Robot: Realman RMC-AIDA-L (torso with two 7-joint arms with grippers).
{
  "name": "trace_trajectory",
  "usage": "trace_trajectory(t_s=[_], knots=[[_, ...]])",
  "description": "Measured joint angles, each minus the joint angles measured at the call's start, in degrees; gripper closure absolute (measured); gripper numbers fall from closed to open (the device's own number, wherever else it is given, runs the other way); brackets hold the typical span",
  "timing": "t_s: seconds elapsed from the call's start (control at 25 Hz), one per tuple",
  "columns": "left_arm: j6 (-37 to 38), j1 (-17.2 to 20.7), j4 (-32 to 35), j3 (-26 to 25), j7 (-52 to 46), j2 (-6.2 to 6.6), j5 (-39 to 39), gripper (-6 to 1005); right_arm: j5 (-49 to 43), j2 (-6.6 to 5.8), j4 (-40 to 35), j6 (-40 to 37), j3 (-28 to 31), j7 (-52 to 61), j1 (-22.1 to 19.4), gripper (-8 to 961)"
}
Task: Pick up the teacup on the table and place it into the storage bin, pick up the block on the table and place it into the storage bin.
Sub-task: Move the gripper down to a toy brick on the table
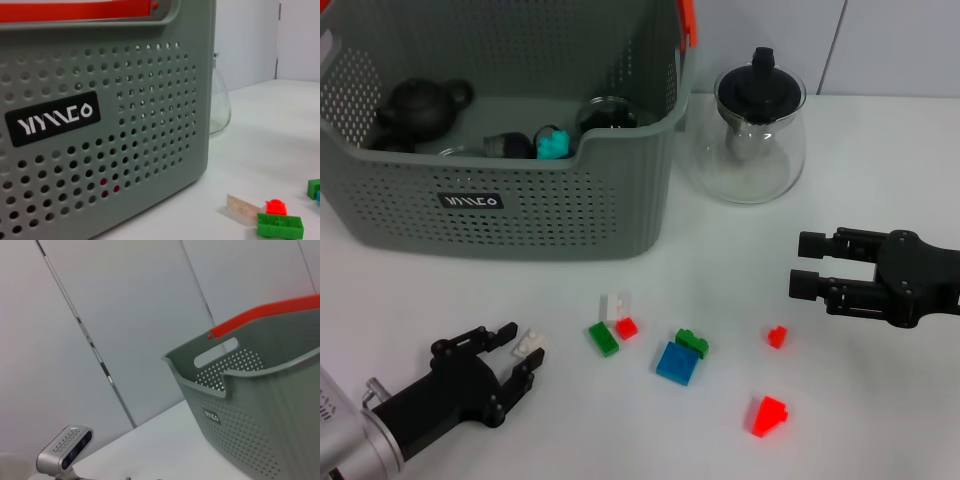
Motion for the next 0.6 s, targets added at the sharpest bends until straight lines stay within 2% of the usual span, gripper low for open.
trace_trajectory(t_s=[0.2,0.6], knots=[[-0.1,0.0,-0.2,-0.1,-0.1,0.07,0.0,570,0.0,0.0,0.0,0.0,0.0,0.0,-0.1,222],[-0.9,-0.1,-0.1,0.0,-0.5,0.08,0.2,654,0.0,0.0,0.0,0.1,0.0,0.0,-0.2,222]])
